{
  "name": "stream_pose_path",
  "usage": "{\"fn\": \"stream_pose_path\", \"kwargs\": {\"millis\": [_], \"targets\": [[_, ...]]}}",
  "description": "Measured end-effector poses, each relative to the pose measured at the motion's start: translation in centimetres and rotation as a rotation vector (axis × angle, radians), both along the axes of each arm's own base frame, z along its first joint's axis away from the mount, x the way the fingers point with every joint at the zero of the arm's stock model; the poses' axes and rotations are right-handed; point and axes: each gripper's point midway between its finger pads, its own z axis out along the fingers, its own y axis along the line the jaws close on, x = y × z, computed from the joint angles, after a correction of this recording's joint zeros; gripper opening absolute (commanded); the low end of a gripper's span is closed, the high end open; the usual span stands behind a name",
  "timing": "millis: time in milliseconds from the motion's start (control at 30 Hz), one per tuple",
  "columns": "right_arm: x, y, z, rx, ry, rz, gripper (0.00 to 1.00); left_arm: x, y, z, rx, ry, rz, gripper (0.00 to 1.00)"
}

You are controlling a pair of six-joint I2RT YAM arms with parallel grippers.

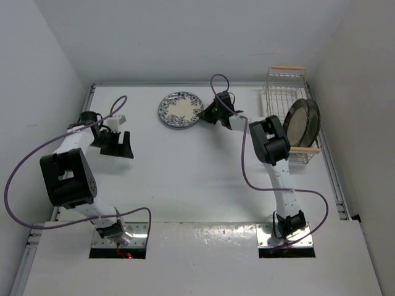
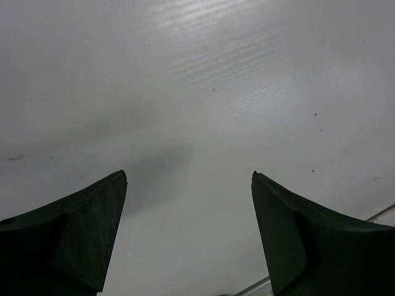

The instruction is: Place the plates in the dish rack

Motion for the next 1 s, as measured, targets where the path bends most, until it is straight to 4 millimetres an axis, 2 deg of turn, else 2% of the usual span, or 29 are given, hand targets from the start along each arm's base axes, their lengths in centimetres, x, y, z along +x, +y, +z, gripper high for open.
{"fn": "stream_pose_path", "kwargs": {"millis": [100,233,367,500,600,667,800,900,1000], "targets": [[-1.7,-1.4,1.0,-0.062,-0.021,0.031,0.0,1.3,0.0,1.5,0.043,-0.093,-0.015,0.86],[-4.3,-4.1,5.0,-0.18,-0.1,0.085,0.0,2.3,0.3,2.2,0.088,-0.147,-0.016,0.86],[-6.3,-7.3,10.6,-0.312,-0.229,0.12,0.0,2.7,0.5,2.2,0.118,-0.15,-0.001,0.86],[-7.8,-10.0,17.9,-0.401,-0.399,0.119,0.0,2.9,0.9,2.4,0.177,-0.145,0.011,0.87],[-8.9,-11.8,23.8,-0.47,-0.544,0.1,0.0,4.1,1.3,4.0,0.239,-0.167,0.027,0.87],[-9.7,-12.7,27.0,-0.511,-0.622,0.088,0.0,4.9,1.5,5.4,0.272,-0.189,0.036,0.87],[-12.1,-15.4,31.9,-0.663,-0.724,0.062,0.0,6.5,1.4,8.2,0.29,-0.247,0.045,0.87],[-13.9,-18.1,34.7,-0.809,-0.763,0.016,0.0,6.5,0.6,8.6,0.278,-0.253,0.027,0.88],[-15.6,-22.0,36.7,-1.001,-0.752,-0.071,0.0,6.0,-0.7,8.5,0.262,-0.239,-0.006,0.88]]}}
